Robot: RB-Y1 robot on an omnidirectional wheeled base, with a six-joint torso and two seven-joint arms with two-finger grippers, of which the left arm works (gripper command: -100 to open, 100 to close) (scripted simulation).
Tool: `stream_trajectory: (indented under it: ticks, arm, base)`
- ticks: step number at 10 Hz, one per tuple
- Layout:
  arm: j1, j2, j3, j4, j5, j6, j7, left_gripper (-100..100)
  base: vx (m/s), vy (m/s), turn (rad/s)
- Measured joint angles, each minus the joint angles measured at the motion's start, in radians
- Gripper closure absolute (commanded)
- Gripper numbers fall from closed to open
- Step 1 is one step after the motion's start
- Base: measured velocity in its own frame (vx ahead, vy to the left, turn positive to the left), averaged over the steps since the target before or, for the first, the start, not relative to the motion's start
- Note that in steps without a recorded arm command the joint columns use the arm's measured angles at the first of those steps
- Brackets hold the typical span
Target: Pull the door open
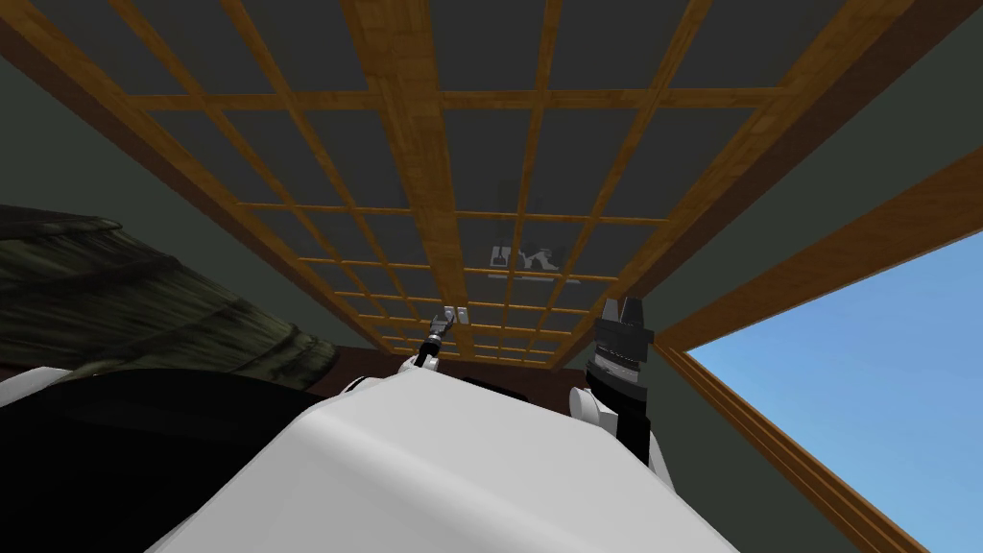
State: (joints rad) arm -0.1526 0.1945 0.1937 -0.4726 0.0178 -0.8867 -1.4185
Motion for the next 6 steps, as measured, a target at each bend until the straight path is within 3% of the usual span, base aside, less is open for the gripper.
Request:
stream_trajectory:
  ticks: [6]
  arm:
    - [0.002, -0.008, -0.007, -0.002, -0.004, 0.006, -0.001, 100]
  base:
    - [-0.025, -0.008, -0.005]
